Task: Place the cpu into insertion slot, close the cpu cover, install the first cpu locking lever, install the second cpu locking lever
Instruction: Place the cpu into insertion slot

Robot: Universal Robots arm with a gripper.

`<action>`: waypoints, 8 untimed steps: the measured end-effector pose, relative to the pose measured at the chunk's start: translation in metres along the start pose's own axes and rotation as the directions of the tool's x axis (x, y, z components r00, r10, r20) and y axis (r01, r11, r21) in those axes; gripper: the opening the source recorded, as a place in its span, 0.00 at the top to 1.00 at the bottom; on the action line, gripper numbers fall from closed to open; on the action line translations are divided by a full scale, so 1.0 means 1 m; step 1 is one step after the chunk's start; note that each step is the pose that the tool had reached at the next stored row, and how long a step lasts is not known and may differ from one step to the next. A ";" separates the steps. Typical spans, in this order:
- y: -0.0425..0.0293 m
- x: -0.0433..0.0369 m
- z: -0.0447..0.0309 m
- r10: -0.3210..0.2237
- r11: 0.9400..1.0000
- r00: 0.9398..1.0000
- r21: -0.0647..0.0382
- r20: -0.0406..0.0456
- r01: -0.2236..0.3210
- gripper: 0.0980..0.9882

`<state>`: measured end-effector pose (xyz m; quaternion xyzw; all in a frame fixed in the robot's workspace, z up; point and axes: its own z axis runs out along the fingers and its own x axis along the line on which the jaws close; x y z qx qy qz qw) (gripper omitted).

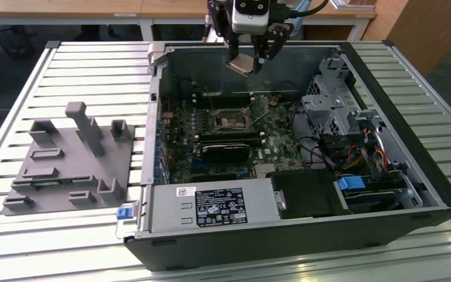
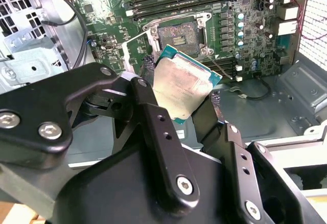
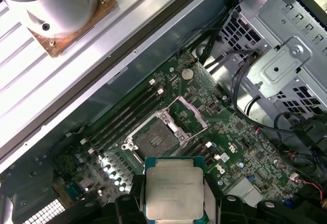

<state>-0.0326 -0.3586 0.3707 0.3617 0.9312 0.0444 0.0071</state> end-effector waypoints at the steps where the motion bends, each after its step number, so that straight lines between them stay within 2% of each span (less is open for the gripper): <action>1: 0.0000 0.0000 0.0000 0.003 1.000 1.000 0.000 0.000 -0.003 0.50; 8: 0.0000 0.0000 0.0001 0.024 1.000 1.000 0.000 0.002 -0.024 0.50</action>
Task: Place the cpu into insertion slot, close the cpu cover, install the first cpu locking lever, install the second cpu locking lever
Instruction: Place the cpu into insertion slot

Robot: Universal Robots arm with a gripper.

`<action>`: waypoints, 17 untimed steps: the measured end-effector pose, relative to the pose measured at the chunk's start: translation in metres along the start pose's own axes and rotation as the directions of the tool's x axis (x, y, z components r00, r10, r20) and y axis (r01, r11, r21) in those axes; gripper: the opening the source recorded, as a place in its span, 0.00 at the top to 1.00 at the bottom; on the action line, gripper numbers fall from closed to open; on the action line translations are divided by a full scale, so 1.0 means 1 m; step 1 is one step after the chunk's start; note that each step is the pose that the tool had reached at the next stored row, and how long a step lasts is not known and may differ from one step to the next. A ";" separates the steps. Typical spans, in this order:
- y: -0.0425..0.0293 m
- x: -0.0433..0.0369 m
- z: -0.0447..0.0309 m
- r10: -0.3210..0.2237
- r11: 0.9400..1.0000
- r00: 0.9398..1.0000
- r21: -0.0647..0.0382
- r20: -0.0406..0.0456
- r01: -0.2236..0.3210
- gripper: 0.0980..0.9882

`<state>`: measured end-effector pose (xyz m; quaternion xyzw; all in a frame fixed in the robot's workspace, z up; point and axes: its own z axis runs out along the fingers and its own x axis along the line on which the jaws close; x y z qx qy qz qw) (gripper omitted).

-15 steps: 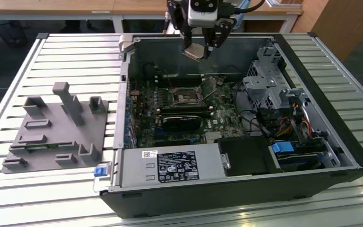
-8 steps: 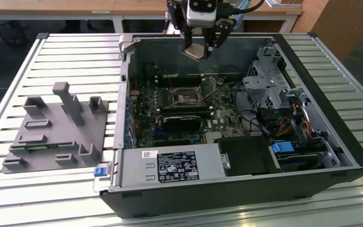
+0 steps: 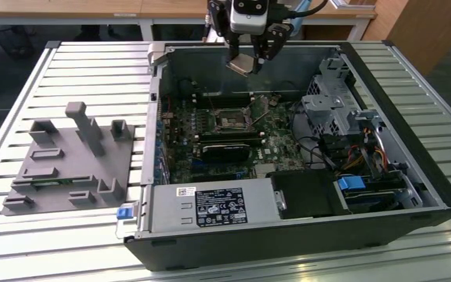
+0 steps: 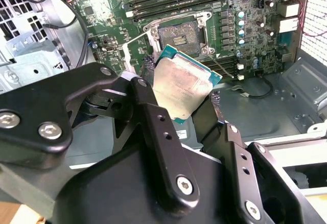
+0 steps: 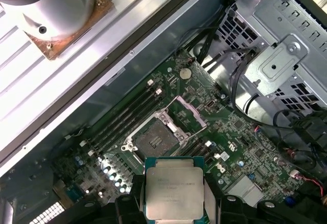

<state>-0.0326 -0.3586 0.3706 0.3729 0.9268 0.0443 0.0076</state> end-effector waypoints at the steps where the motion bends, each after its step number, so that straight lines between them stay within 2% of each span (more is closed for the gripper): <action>1: 0.0000 0.0000 0.0000 0.003 1.000 1.000 0.000 0.000 -0.003 0.50; 17: 0.0000 0.0000 0.0003 0.049 0.999 0.999 -0.001 0.004 -0.049 0.50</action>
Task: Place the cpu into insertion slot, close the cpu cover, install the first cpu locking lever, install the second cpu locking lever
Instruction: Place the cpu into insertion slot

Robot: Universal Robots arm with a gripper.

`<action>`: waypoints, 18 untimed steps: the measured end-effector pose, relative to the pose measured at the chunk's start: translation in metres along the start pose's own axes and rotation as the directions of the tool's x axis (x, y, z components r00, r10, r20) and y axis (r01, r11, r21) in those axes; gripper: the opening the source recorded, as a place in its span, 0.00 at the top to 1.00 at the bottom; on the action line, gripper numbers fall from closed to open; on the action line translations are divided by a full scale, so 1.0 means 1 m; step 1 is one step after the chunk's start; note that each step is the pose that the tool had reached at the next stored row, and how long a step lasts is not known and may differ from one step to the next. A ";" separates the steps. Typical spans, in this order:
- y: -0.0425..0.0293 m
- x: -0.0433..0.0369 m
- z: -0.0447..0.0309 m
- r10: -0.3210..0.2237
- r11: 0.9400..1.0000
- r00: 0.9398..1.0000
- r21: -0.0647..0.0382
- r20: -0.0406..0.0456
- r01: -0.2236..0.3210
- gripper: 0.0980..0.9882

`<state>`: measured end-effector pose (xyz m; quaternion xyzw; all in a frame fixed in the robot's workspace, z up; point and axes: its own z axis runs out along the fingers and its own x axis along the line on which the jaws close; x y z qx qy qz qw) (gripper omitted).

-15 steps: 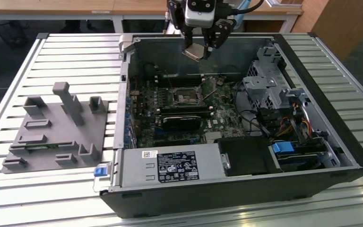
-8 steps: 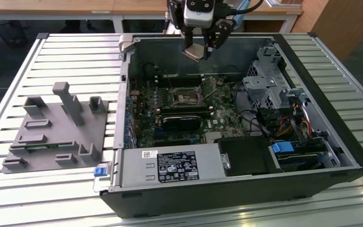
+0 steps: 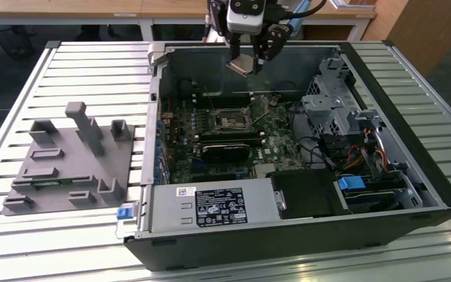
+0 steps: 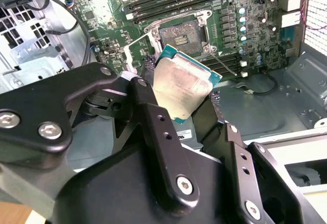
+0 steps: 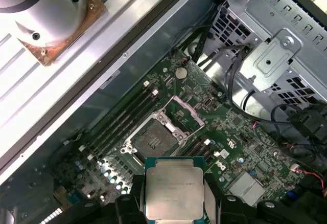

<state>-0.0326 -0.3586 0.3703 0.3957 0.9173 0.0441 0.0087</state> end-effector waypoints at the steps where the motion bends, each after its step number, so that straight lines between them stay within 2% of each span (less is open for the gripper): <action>1: 0.0000 0.0000 0.0000 0.003 1.000 1.000 0.000 0.000 -0.003 0.50; 18: 0.0000 0.0000 0.0003 0.051 0.999 0.999 -0.001 0.004 -0.051 0.50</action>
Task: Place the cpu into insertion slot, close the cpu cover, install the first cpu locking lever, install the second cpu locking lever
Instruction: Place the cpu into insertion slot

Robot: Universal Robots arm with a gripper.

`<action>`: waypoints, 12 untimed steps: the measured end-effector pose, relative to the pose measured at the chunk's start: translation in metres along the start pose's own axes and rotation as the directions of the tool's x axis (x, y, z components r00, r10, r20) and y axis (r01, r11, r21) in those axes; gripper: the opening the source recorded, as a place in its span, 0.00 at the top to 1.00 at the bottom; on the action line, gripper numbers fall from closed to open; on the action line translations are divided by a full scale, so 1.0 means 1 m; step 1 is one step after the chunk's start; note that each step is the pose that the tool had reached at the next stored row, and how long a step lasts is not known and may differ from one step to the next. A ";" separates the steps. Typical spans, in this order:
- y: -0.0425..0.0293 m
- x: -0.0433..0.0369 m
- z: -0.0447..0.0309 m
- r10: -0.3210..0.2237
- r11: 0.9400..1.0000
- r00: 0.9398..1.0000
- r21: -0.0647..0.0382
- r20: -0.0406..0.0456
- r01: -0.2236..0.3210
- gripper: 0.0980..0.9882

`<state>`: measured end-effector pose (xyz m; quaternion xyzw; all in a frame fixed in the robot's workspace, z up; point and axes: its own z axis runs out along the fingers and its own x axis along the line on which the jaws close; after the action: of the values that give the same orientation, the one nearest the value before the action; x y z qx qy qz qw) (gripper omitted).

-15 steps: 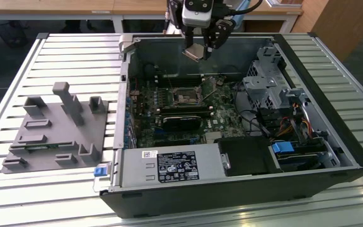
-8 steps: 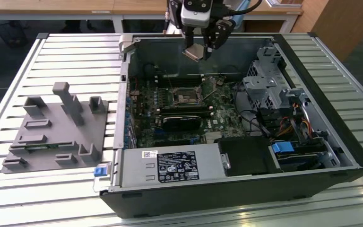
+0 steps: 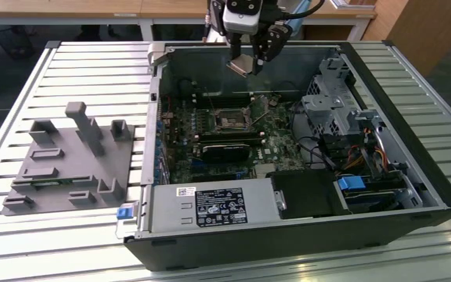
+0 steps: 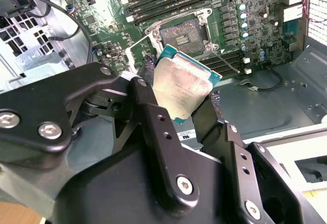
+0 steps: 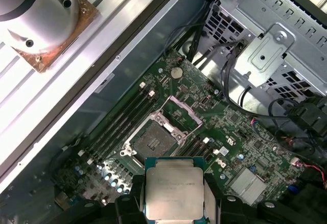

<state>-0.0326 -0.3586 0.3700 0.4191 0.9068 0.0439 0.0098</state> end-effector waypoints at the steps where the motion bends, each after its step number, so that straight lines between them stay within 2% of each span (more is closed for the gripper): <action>1: 0.0000 0.0000 0.0000 0.003 1.000 1.000 0.000 0.000 -0.003 0.50; 12: 0.0000 0.0000 0.0002 0.034 0.999 0.999 -0.001 0.003 -0.034 0.50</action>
<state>-0.0326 -0.3586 0.3698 0.4347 0.8995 0.0437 0.0106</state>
